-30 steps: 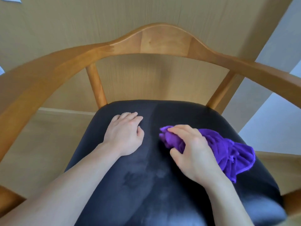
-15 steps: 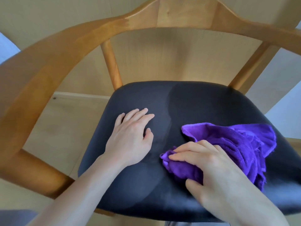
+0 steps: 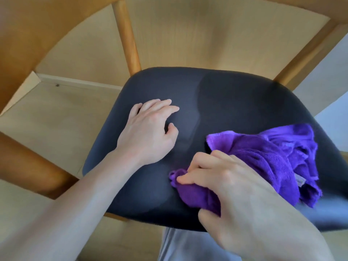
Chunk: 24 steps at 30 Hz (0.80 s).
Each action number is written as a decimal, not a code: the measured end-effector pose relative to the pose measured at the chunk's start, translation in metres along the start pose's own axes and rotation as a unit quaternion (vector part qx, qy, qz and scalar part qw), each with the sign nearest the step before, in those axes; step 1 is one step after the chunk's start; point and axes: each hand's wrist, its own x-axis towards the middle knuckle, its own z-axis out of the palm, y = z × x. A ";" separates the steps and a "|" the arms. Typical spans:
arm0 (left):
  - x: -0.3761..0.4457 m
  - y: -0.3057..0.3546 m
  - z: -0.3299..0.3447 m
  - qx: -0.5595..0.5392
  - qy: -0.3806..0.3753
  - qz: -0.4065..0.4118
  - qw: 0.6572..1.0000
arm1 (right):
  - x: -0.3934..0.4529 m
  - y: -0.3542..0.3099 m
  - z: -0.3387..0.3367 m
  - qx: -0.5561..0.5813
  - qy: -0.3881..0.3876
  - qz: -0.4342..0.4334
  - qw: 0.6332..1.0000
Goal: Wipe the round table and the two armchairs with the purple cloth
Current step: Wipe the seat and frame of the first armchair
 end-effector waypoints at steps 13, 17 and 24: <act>-0.040 -0.027 -0.024 0.008 -0.002 -0.104 0.995 | 0.070 0.003 0.009 -0.040 0.161 0.183 0.969; -0.051 -0.020 -0.014 0.018 0.041 -0.100 0.994 | 0.050 -0.019 0.014 -0.061 0.120 0.037 0.990; -0.050 -0.025 -0.012 -0.004 0.068 -0.091 0.994 | 0.028 -0.017 -0.002 0.086 -0.020 -0.065 0.994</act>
